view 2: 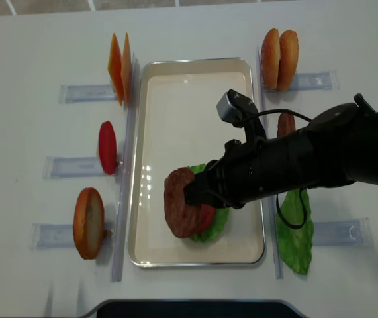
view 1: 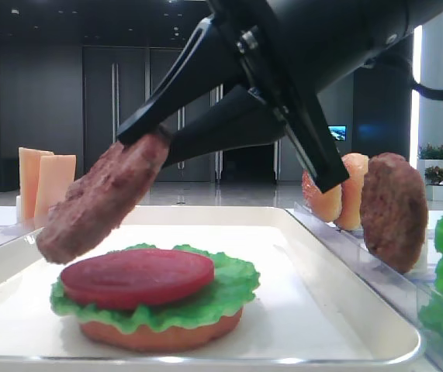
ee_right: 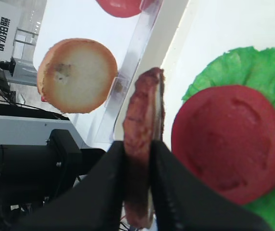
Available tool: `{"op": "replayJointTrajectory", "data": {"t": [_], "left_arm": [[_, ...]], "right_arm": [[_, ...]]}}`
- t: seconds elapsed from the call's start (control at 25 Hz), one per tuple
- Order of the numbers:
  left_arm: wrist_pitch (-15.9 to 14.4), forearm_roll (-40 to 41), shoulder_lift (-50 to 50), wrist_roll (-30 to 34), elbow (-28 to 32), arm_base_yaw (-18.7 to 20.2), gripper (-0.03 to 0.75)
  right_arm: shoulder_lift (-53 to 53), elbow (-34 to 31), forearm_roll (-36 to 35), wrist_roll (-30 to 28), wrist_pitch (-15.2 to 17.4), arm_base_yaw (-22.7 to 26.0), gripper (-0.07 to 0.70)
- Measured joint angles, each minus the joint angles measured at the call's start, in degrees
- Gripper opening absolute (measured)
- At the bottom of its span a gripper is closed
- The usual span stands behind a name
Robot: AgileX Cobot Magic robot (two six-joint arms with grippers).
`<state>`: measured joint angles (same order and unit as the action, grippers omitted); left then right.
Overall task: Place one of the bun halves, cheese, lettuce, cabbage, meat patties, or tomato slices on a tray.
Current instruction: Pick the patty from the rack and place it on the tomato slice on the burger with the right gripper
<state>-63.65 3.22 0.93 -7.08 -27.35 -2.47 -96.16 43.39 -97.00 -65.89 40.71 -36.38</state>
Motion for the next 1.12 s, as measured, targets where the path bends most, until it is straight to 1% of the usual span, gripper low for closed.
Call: {"op": "replayJointTrajectory", "data": {"t": [0.24, 0.8, 0.84, 0.88, 0.96, 1.04, 1.08, 1.12], "left_arm": [[0.0, 0.0, 0.0, 0.0, 0.0, 0.0, 0.471], [0.0, 0.0, 0.0, 0.0, 0.0, 0.0, 0.471], [0.0, 0.0, 0.0, 0.0, 0.0, 0.0, 0.471], [0.0, 0.0, 0.0, 0.0, 0.0, 0.0, 0.471], [0.0, 0.0, 0.0, 0.0, 0.0, 0.0, 0.471], [0.0, 0.0, 0.0, 0.0, 0.0, 0.0, 0.471], [0.0, 0.0, 0.0, 0.0, 0.0, 0.0, 0.471], [0.0, 0.0, 0.0, 0.0, 0.0, 0.0, 0.471]], "right_arm": [[-1.1, 0.0, 0.1, -0.1, 0.2, 1.5, 0.146], [-2.4, 0.0, 1.1, 0.0, 0.2, 2.1, 0.150], [-2.4, 0.0, 1.5, 0.4, 0.0, 2.1, 0.166], [-2.4, 0.0, 1.7, 0.6, -0.4, 2.1, 0.198], [-2.4, 0.0, 2.2, 0.8, -1.1, 2.1, 0.295], [-2.4, 0.0, 2.7, 0.9, -1.8, 2.1, 0.410], [-2.4, 0.0, 3.4, 1.0, -2.3, 2.1, 0.458], [-2.3, 0.0, 4.5, 1.1, -2.8, 2.1, 0.489]]}}
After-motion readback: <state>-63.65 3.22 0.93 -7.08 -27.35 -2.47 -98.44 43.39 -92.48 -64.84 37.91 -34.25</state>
